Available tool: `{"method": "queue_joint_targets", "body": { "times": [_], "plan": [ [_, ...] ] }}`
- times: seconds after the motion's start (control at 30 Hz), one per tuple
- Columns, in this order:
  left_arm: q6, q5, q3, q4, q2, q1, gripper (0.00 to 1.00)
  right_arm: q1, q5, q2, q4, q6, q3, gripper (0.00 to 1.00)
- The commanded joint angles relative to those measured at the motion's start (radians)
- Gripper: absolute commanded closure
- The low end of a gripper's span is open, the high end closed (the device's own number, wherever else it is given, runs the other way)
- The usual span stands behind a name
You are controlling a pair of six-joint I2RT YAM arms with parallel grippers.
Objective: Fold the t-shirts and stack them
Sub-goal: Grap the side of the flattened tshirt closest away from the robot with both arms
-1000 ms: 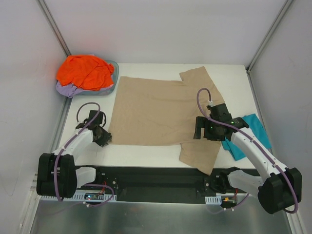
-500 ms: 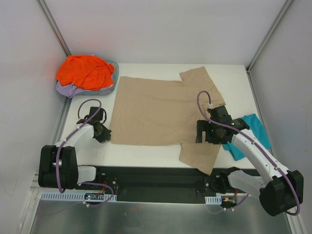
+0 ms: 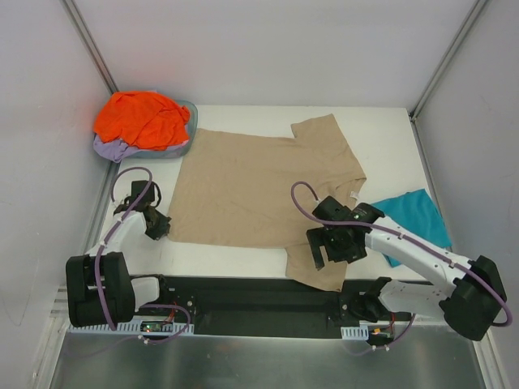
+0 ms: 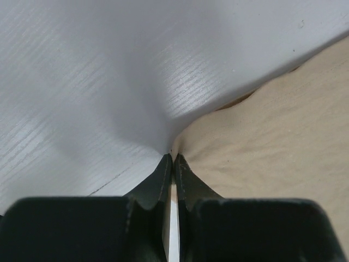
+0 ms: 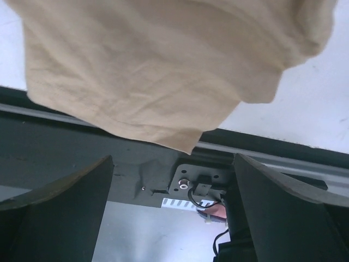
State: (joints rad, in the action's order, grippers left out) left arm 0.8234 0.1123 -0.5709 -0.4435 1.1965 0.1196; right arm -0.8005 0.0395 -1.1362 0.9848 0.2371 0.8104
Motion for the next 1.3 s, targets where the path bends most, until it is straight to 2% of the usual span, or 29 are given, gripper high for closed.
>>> {"method": "queue_joint_targets", "body": {
  "times": [0.0,0.07,0.1,0.17,0.23,0.47,0.67,0.9,1.17,1.27],
  "plan": [
    [-0.033,-0.032,-0.004,0.02,0.003,0.005,1.0,0.01,0.114,-0.025,0.042,0.056,0.088,0.03],
    [-0.041,-0.04,-0.006,0.025,0.011,0.003,1.0,0.064,0.132,-0.057,0.011,0.024,0.156,0.03],
    [-0.046,-0.042,-0.004,0.026,0.014,0.003,1.0,0.136,0.117,-0.086,-0.027,-0.011,0.176,0.03],
    [-0.046,-0.048,0.0,0.029,0.015,0.005,1.0,0.261,0.068,-0.147,-0.086,-0.044,0.234,0.03],
    [-0.043,-0.065,0.005,0.038,0.014,0.005,1.0,0.328,0.001,-0.21,-0.152,-0.065,0.277,0.03],
    [-0.053,-0.111,-0.007,0.061,0.032,0.005,1.0,0.512,-0.071,-0.589,-0.166,-0.124,0.527,0.03],
    [-0.058,-0.111,-0.035,0.068,0.08,0.003,1.0,0.595,-0.118,-0.798,-0.164,-0.147,0.634,0.03],
    [-0.066,-0.111,-0.072,0.068,0.126,0.003,1.0,0.661,-0.066,-0.967,-0.086,-0.157,0.765,0.03],
    [-0.072,-0.132,-0.125,0.068,0.178,0.005,1.0,0.716,-0.046,-1.157,0.053,-0.202,1.088,0.03],
    [-0.073,-0.151,-0.148,0.068,0.202,0.002,1.0,0.739,-0.107,-1.221,0.069,-0.226,1.191,0.03]
  ]
}}
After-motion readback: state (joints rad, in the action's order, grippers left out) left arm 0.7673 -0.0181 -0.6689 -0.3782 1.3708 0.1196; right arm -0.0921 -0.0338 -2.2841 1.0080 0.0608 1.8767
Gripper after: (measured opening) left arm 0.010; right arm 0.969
